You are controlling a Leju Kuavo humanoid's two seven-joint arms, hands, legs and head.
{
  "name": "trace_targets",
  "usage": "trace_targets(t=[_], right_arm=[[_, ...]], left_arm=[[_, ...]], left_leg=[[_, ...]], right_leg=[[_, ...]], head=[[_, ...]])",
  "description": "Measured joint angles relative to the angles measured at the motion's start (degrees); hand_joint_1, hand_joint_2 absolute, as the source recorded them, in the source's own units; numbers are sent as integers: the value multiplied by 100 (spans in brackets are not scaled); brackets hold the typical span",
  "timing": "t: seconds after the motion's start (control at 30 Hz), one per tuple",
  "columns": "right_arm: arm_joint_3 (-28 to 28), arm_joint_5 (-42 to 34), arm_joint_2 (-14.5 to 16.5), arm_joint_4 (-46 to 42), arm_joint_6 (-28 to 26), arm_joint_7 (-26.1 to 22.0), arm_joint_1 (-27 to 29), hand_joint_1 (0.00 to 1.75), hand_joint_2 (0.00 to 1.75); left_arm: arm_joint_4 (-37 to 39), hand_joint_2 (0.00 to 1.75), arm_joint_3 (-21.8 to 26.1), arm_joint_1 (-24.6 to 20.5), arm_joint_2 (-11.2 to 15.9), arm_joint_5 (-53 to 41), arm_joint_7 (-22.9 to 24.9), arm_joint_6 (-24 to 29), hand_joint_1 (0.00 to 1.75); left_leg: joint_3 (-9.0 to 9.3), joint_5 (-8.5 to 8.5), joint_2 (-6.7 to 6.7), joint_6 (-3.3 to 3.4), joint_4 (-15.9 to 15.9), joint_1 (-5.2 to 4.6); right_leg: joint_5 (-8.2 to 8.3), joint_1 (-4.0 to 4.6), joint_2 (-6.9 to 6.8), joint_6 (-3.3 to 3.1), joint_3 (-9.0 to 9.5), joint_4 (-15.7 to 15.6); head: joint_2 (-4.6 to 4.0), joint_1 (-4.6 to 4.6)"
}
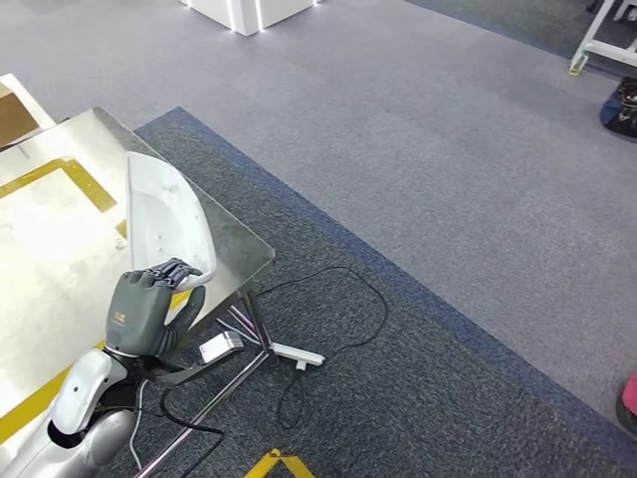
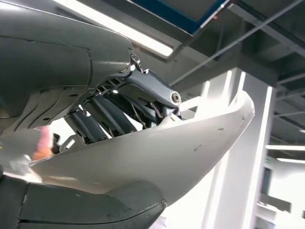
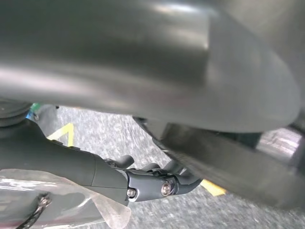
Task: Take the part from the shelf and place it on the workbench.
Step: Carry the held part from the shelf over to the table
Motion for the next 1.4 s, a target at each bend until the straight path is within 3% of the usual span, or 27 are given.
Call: trace_targets(t=[0.07, 0.13, 0.2, 0.27, 0.33, 0.37, 0.4, 0.43, 0.5, 0.57, 0.63, 0.67, 0.73, 0.8, 0.83, 0.87, 0.9, 0.97, 1.0, 1.03, 1.1, 1.17, 1.23, 1.3, 1.37, 1.4], right_arm=[[1, 2, 4, 0, 2, 1, -4, 0, 0], [0, 3, 9, 0, 2, 4, -5, 0, 0], [-1, 6, 15, 0, 2, 9, 1, 0, 0], [-1, 17, 16, 0, 2, 19, 18, 0, 0], [1, 43, 16, 0, 2, 43, 35, 0, 0], [0, 56, 16, 0, 1, 60, 40, 0, 0], [-1, 69, 16, 0, 1, 76, 43, 0, 0], [-1, 80, 16, 0, 0, 88, 46, 0, 0], [-2, 94, 16, 0, 1, 98, 51, 0, 0], [-2, 104, 16, 0, 2, 101, 60, 0, 0], [-3, 110, 15, 0, 2, 108, 69, 0, 0], [-3, 114, 13, 0, 1, 111, 71, 0, 0], [-3, 134, 11, 0, 0, 106, 58, 0, 0], [0, 156, 10, 0, -1, 92, 30, 0, 0], [0, 161, 10, 0, -2, 87, 20, 0, 0], [1, 162, 10, 0, -2, 85, 13, 0, 0], [1, 162, 10, 0, -2, 86, 8, 0, 0], [-1, 160, 9, 0, -2, 92, 8, 0, 0], [0, 161, 9, -1, -2, 94, 12, 0, 0], [0, 162, 10, -1, -2, 92, 15, 0, 0], [2, 165, 12, -3, -4, 90, 13, 0, 0], [0, 168, 12, -18, -16, 93, 8, 0, 0], [-1, 171, 10, -40, -41, 95, 18, 0, 0], [-1, 174, 7, -54, -58, 96, 42, 0, 0], [0, 176, 3, -60, -63, 97, 62, 0, 0], [-1, 176, 1, -62, -65, 98, 69, 0, 0]], left_arm=[[0, 175, 4, -2, -2, -1, 2, -3, 175], [0, 175, 5, 11, -2, -2, 3, -4, 175], [0, 175, 6, 11, 5, -2, 4, -4, 175], [0, 175, 5, -6, 9, -7, 8, -8, 175], [1, 175, -1, -5, 6, -17, 11, -16, 175], [2, 175, -3, 0, 4, -21, 14, -23, 175], [2, 175, -3, 3, 4, -23, 16, -31, 175], [2, 175, -2, 2, 4, -22, 19, -38, 175], [1, 175, 2, -12, 4, -20, 21, -48, 175], [0, 175, 4, -36, 1, -18, 21, -50, 175], [0, 175, 5, -39, -2, -17, 21, -50, 175], [-1, 175, 5, -35, -5, -16, 21, -50, 175], [-1, 175, 4, -48, -15, -16, 21, -51, 175], [1, 175, 2, -62, -23, -15, 21, -53, 175], [1, 175, -2, -61, -26, -15, 21, -54, 175], [2, 175, -5, -57, -30, -15, 21, -55, 175], [2, 175, -8, -55, -33, -15, 21, -56, 175], [2, 175, -10, -52, -37, -15, 21, -57, 175], [2, 175, -8, -53, -38, -14, 21, -56, 175], [2, 175, -5, -56, -38, -12, 21, -58, 175], [2, 175, 0, -53, -35, -7, 21, -60, 175], [2, 175, 2, -34, -29, -2, 21, -60, 175], [2, 175, 6, -32, -17, 2, 21, -57, 175], [2, 175, 8, -36, -13, 3, 21, -55, 175], [2, 175, 5, -15, -16, 3, 21, -55, 175], [2, 175, 4, -5, -16, 3, 21, -55, 175]], left_leg=[[-62, 9, -131, -70, 46, 10], [-102, 32, -238, -129, 47, 33], [-191, -80, -66, -180, 224, 22], [-492, -402, 267, -222, 856, 11], [-843, -673, 408, -240, 1576, 22], [-907, -670, 426, -234, 1713, 24], [-854, -559, 440, -216, 1621, 21], [-692, -370, 478, -182, 1319, 10], [-275, -72, 714, -82, 531, -57], [-83, -34, 892, -11, 127, -127], [-72, -47, 804, 17, 61, -130], [-53, -31, 737, 32, 22, -113], [-7, 2, 616, 72, -51, -67], [0, 4, 502, 95, -63, -54], [1, 1, 436, 101, -61, -54], [5, -2, 365, 102, -59, -54], [13, -5, 289, 99, -55, -51], [42, -23, 131, 71, -36, -33], [41, -33, 57, 42, -20, -29], [20, -41, -12, 13, 14, -26], [-50, -24, -138, -54, 45, -17], [-87, -10, -225, -116, 48, 5], [-185, -140, -22, -170, 258, -6], [-503, -461, 305, -213, 919, -12], [-855, -692, 417, -229, 1607, 6], [-912, -663, 429, -223, 1705, 10]], right_leg=[[-8, -11, 155, -55, 112, -205], [3, 1, 43, -148, 138, -222], [12, -7, -89, -218, 165, -239], [0, 5, -242, -269, 181, -248], [-20, 31, -398, -299, 185, -248], [-29, 43, -471, -308, 190, -248], [-39, 56, -541, -313, 201, -248], [-52, 68, -607, -314, 218, -248], [-84, 100, -721, -300, 251, -247], [-111, 131, -831, -264, 261, -251], [-136, 145, -944, -214, 283, -277], [-170, 141, -904, -187, 289, -261], [-376, 129, -641, -138, 147, 66], [-704, 116, -398, -112, -233, 810], [-804, 116, -368, -100, -422, 1144], [-802, 115, -360, -90, -537, 1313], [-689, 110, -356, -82, -551, 1270], [-236, 77, -276, -69, -290, 602], [-78, 50, -124, -58, -135, 248], [15, 22, 27, -61, 1, -36], [-7, 4, 210, -104, 84, -187], [3, 11, 98, -188, 108, -212], [5, 6, -48, -262, 149, -237], [-17, 21, -209, -318, 180, -247], [-41, 47, -369, -347, 193, -246], [-55, 59, -443, -352, 202, -246]], head=[[0, 2], [0, 4], [0, -26], [0, -63], [0, -71], [0, -73], [0, -73], [0, -72], [0, -70], [0, -68], [0, -65], [0, -61], [0, -38], [0, -22], [0, -20], [0, -21], [0, -20], [0, -20], [0, -18], [0, -15], [0, -16], [0, -22], [0, -48], [0, -79], [0, -83], [0, -85]])
